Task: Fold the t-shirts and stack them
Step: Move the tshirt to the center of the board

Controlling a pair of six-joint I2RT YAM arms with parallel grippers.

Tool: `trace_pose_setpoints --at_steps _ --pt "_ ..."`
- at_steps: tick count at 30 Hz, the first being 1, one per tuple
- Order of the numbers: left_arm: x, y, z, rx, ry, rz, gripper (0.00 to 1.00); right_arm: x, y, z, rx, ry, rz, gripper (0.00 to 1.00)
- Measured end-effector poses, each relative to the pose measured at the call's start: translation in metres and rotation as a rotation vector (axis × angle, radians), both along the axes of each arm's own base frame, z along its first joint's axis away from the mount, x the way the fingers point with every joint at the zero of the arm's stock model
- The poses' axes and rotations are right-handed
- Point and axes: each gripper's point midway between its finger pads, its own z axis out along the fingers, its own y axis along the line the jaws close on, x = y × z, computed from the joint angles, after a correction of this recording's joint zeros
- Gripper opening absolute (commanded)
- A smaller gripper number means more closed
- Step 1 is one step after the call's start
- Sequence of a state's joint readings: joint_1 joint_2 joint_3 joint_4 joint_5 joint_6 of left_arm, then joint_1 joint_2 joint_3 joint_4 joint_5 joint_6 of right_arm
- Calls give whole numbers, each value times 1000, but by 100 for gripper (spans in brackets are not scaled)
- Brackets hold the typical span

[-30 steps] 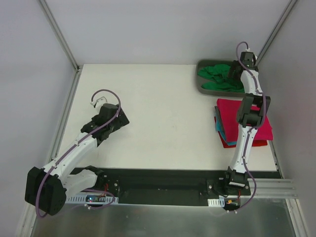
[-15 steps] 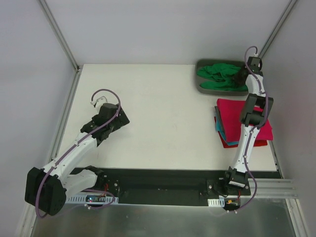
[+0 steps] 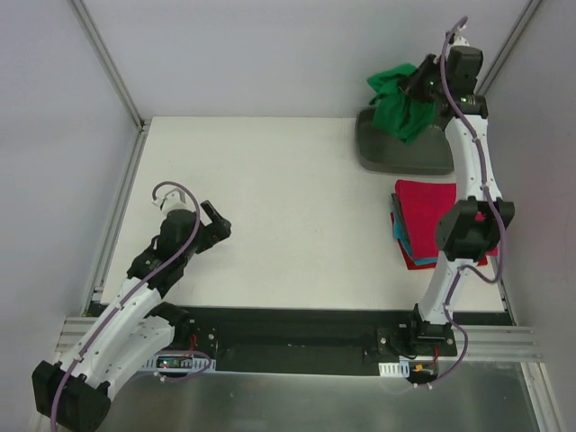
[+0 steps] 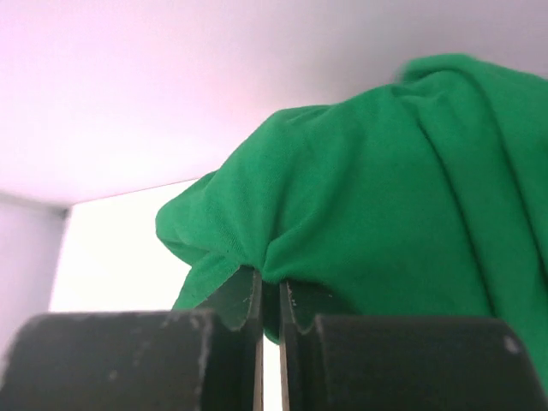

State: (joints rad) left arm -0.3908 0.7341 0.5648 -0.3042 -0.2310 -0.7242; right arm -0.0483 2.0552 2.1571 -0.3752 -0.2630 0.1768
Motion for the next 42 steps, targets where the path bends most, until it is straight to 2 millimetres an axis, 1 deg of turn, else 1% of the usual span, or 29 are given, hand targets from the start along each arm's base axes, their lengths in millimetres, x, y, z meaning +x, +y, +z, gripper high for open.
trace_pose_setpoints --at_steps 2,3,4,5,6,7,9,10,11,13,15,16,17,18,19,20,21,22,23,24,25,27,28,30,31,35,38,41,42 --pt "-7 -1 0 -19 -20 -14 99 -34 46 64 -25 -119 102 1" --pt "-9 -1 0 -28 -31 -20 99 -51 65 89 -34 -172 148 1" --pt "-12 -2 0 -37 -39 -28 99 -77 92 120 -41 -239 214 1" --pt "-14 -2 0 -43 -44 -35 99 -94 108 139 -41 -280 256 1" --pt "-17 -3 -1 -52 -52 -42 99 -124 135 164 -33 -335 331 2" --pt "-19 -3 -1 -57 -56 -48 99 -150 154 181 -23 -376 395 2" --pt "-23 -5 0 -74 -67 -59 99 -197 180 208 3 -440 501 3" --pt "-25 -6 0 -85 -72 -65 99 -216 189 216 13 -461 547 3" --pt "-26 -7 1 -93 -74 -70 99 -230 195 220 20 -475 578 5" --pt "-29 -8 3 -107 -76 -75 99 -248 208 218 31 -478 631 11" --pt "-32 -7 1 -112 -61 -69 99 -256 222 201 36 -448 672 19" --pt "-34 -7 -1 -116 -50 -63 99 -255 228 185 35 -417 688 30" --pt "-36 -6 -4 -119 -34 -56 99 -251 234 164 29 -373 694 52" --pt "-39 -5 -8 -120 -16 -49 99 -247 236 143 23 -325 690 68" --pt "-42 -3 -12 -121 6 -37 99 -239 237 112 4 -266 675 80" --pt "-45 -2 -16 -120 25 -27 99 -232 235 79 -19 -205 656 87" --pt "-47 -1 -19 -121 44 -17 99 -226 231 35 -58 -129 632 92" --pt "-50 1 -23 -117 64 -8 99 -226 226 2 -79 -59 613 94" --pt "-53 3 -27 -112 84 3 99 -228 218 -40 -115 23 590 96" --pt "-55 5 -30 -107 101 15 99 -233 210 -76 -145 99 567 99" --pt "-57 7 -35 -101 124 30 99 -241 199 -111 -179 177 543 96" --pt "-61 10 -41 -96 157 50 99 -255 184 -150 -215 263 512 96" --pt "-62 11 -44 -92 174 60 99 -264 177 -162 -230 291 498 96" --pt "-64 13 -49 -86 201 77 99 -279 166 -172 -248 297 475 96" --pt "-64 13 -51 -83 215 83 99 -287 160 -171 -257 283 460 96" --pt "-66 14 -61 -65 268 94 99 -312 146 -154 -269 169 405 96" --pt "-67 9 -67 -65 314 81 93 -324 134 -156 -264 138 351 96" --pt "-66 -5 -70 -102 350 29 85 -334 118 -176 -277 163 296 96" --pt "-66 -12 -72 -126 360 2 81 -337 113 -182 -286 176 284 96"
